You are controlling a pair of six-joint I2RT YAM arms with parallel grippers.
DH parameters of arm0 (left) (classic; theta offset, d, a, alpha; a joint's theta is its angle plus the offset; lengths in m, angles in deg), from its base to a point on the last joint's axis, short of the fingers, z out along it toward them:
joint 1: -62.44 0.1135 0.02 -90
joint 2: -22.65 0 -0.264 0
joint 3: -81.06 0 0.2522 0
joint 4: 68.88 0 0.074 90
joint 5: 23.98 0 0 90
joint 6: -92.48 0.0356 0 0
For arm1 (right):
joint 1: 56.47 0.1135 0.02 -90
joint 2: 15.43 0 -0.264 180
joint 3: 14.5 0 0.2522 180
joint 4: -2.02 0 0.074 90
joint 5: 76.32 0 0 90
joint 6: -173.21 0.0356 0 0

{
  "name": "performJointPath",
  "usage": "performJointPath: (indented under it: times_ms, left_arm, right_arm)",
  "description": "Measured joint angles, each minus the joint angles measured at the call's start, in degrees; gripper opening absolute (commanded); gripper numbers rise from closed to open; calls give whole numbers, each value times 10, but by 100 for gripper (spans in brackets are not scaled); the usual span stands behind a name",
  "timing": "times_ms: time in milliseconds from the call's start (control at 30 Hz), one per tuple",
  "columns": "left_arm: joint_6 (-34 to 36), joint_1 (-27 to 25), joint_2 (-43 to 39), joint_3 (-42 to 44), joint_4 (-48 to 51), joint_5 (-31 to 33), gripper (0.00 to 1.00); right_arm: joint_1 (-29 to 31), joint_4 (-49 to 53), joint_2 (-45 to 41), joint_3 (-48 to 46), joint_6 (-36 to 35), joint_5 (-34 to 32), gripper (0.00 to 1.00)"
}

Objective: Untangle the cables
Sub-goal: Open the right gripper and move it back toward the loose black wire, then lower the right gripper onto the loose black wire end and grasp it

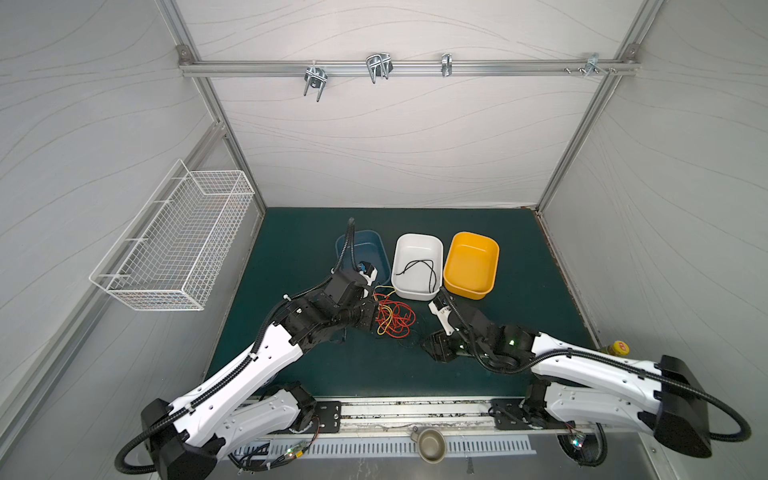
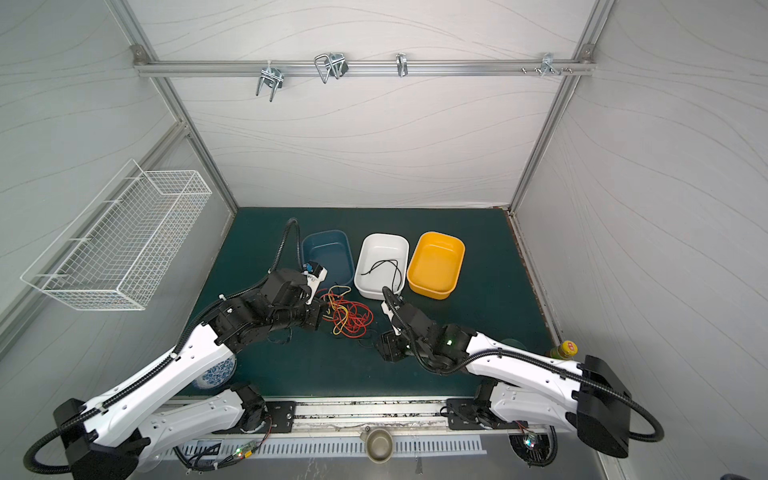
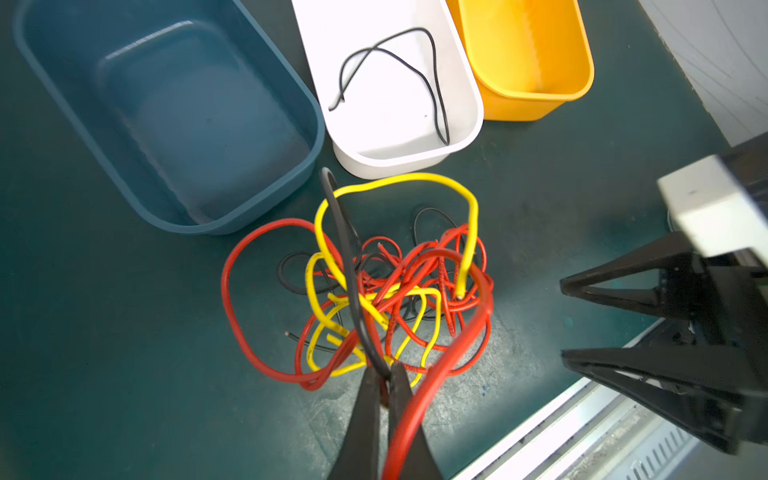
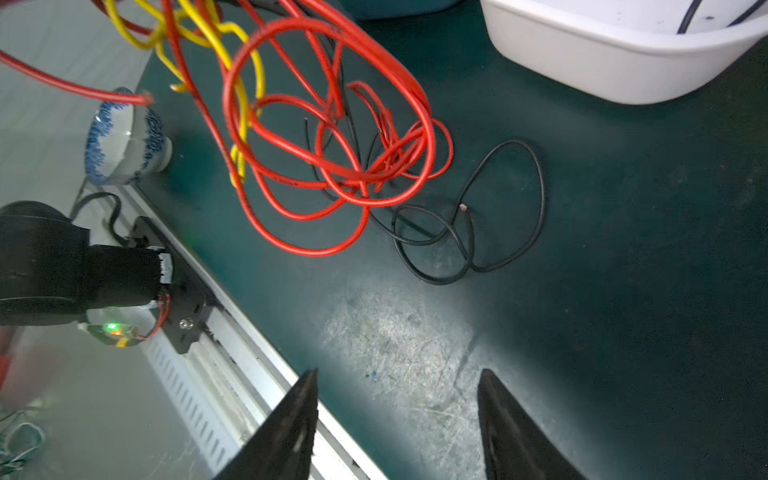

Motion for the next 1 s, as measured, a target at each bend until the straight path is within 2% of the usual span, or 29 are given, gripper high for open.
performJointPath:
  times_ms: [167,600,1000]
  left_arm:
    - [0,0,-36,25,-5,23,0]
    - [-3,0,-38,27,-5,52,0]
    - [-4,0,-49,27,-5,79,0]
  right_arm:
    - [4,-23,26,2,6,-30,52]
    - [-1,-40,136,35,26,-82,48]
    - [-18,-54,196,37,41,-83,33]
